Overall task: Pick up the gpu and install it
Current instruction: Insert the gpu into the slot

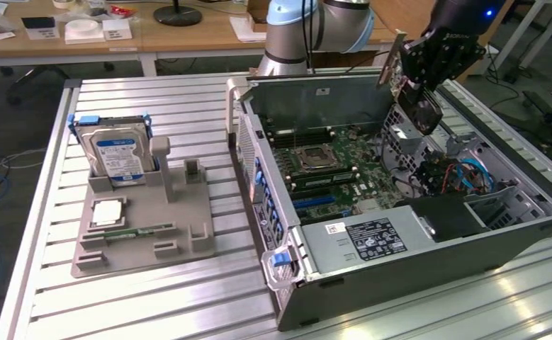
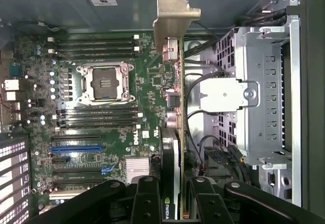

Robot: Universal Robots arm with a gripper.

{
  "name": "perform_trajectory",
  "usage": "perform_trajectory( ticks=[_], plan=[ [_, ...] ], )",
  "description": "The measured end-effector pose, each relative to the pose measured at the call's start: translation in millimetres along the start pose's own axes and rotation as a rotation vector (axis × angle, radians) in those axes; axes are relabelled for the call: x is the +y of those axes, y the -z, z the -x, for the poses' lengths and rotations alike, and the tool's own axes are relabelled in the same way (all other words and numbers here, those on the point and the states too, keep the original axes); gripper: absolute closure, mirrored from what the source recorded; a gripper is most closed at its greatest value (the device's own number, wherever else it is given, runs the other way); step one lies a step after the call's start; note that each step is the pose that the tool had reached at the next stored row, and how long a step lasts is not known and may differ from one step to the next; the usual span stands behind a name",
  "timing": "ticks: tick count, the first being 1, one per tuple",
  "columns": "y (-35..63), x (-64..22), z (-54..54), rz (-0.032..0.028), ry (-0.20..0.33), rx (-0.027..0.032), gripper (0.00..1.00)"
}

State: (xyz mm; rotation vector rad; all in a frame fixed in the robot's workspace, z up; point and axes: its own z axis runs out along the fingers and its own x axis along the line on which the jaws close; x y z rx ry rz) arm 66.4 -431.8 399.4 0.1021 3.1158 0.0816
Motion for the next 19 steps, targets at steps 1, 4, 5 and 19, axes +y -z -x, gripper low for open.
perform_trajectory(
  ticks=[1, 4, 5, 19],
  plan=[
    [0.0, 0.0, 0.0, 0.0, 0.0, 0.0, 0.73],
    [0.0, 0.0, 0.0, -0.0001, 0.0, 0.0, 0.73],
    [0.0, 0.0, 0.0, 0.0, 0.0, 0.0, 0.73],
    [0.0, 0.0, -0.5, 0.004, 0.187, 0.0099, 0.73]
  ],
)
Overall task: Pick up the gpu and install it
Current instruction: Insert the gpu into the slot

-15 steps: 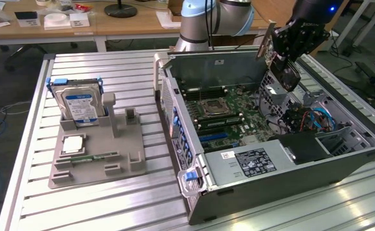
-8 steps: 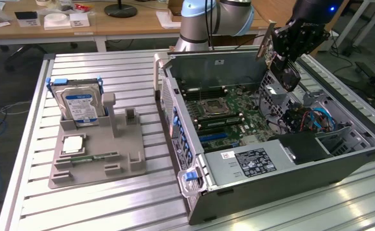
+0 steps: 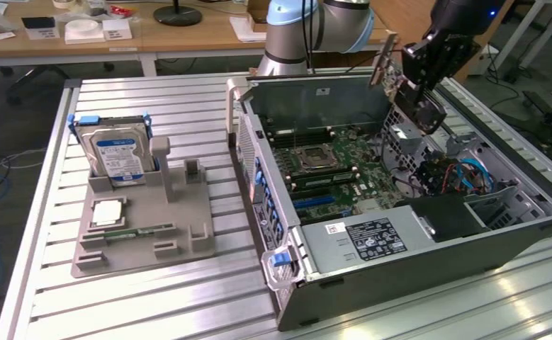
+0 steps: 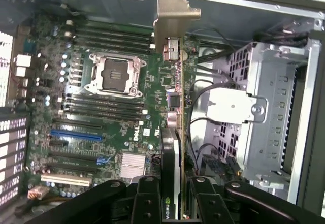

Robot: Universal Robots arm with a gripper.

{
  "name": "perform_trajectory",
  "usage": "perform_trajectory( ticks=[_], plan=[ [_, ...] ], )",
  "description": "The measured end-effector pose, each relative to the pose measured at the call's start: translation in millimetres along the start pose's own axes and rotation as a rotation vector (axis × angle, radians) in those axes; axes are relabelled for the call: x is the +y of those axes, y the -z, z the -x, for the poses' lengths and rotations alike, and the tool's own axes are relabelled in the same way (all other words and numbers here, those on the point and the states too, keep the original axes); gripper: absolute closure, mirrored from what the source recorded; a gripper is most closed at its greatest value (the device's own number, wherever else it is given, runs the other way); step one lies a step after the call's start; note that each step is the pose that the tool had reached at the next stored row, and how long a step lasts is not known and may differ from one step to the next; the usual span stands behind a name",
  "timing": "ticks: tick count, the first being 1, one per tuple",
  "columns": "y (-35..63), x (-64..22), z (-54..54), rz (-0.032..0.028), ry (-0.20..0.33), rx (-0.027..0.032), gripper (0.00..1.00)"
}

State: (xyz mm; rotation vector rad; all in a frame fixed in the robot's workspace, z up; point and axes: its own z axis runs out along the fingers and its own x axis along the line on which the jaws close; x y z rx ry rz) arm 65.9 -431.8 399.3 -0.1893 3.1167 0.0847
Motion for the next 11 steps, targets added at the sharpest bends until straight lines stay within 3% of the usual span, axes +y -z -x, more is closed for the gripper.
perform_trajectory(
  ticks=[11],
  plan=[
    [-0.1, 0.0, 0.0, 0.0037, 0.175, 0.0093, 0.73]
  ],
)
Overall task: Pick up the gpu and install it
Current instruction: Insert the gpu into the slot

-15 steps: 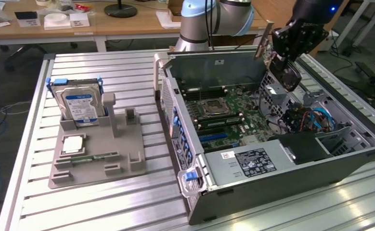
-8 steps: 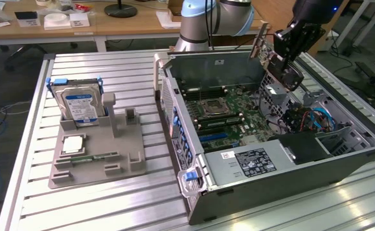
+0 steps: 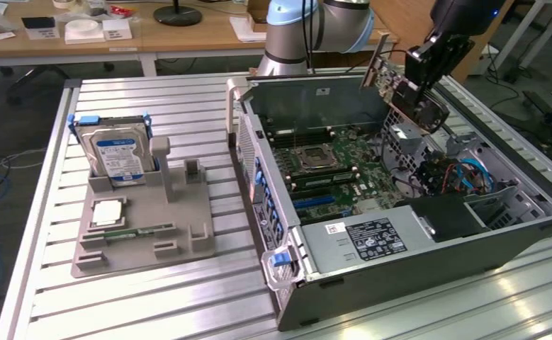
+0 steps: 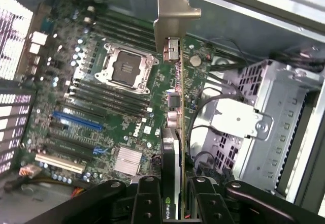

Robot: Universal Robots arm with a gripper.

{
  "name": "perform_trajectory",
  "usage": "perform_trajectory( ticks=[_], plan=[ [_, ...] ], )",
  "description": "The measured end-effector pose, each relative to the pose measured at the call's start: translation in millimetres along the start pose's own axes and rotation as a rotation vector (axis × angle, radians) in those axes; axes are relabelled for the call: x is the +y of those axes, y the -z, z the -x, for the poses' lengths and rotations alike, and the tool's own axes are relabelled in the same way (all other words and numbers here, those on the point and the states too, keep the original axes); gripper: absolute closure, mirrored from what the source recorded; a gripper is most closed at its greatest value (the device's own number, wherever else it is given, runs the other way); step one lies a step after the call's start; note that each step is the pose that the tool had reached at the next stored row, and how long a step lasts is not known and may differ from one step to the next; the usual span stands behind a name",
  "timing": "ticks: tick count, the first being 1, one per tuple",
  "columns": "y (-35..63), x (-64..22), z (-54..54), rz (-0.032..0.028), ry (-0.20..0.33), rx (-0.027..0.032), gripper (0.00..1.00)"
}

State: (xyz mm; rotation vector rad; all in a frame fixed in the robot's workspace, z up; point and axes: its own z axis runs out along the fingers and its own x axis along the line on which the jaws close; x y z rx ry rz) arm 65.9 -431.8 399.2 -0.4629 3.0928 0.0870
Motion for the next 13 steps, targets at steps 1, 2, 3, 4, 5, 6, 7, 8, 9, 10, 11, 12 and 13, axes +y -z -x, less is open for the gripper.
perform_trajectory(
  ticks=[1, 2, 3, 4, 5, 6, 7, 8, 9, 10, 11, 12, 13],
  plan=[
    [0.0, 0.0, 0.0, 0.0003, 0.016, 0.0009, 0.73],
    [0.0, 0.0, 0.0, 0.0007, 0.033, 0.0017, 0.73],
    [0.0, 0.0, 0.0, 0.001, 0.049, 0.0026, 0.73],
    [0.0, 0.0, 0.0, 0.0014, 0.067, 0.0035, 0.73],
    [0.0, 0.0, 0.0, 0.0018, 0.083, 0.0044, 0.73],
    [0.0, 0.0, 0.0, 0.0021, 0.1, 0.0053, 0.73],
    [0.0, 0.0, 0.0, 0.0024, 0.116, 0.0062, 0.73],
    [0.0, 0.0, 0.0, 0.0027, 0.133, 0.007, 0.73],
    [0.0, 0.0, 0.0, 0.003, 0.149, 0.0079, 0.73],
    [-0.1, 0.0, 0.0, 0.0034, 0.166, 0.0088, 0.73],
    [-0.1, 0.0, 0.0, 0.0039, 0.184, 0.0097, 0.73],
    [-0.1, 0.0, 0.0, 0.0042, 0.2, 0.0106, 0.73],
    [-0.1, 0.0, 0.0, 0.0045, 0.216, 0.0115, 0.73]
  ],
)
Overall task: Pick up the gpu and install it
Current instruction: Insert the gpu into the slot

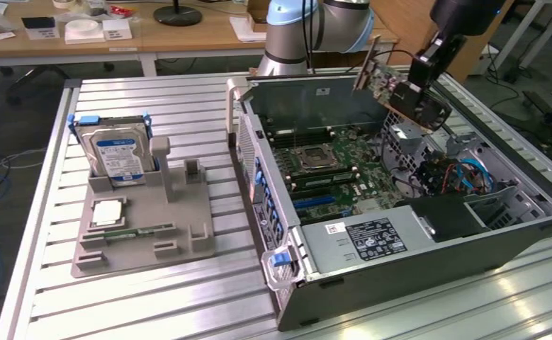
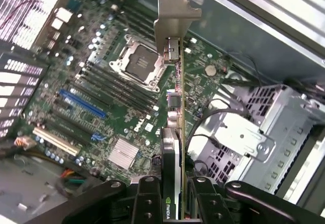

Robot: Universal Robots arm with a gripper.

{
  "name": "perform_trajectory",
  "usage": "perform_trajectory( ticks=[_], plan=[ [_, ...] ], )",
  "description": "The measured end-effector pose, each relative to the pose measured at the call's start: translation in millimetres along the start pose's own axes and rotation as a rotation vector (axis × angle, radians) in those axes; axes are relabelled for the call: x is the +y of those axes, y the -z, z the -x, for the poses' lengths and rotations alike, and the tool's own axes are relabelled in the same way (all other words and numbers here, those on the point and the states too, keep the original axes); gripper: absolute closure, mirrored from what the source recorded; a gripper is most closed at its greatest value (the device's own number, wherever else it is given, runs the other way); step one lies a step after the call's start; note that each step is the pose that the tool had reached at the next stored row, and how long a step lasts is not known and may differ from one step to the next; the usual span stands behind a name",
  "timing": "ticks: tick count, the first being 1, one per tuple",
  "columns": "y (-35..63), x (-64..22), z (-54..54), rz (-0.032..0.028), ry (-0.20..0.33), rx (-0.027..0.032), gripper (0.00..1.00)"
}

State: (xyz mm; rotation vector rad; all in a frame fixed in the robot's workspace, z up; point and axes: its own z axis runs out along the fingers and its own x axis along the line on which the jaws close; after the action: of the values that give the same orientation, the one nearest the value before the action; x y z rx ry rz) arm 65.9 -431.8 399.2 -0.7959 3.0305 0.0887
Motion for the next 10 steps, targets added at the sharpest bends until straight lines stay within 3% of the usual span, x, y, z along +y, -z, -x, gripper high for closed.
perform_trajectory(
  ticks=[10],
  plan=[
    [-0.2, 0.0, 0.0, 0.0037, 0.168, 0.0088, 0.73]
  ],
)
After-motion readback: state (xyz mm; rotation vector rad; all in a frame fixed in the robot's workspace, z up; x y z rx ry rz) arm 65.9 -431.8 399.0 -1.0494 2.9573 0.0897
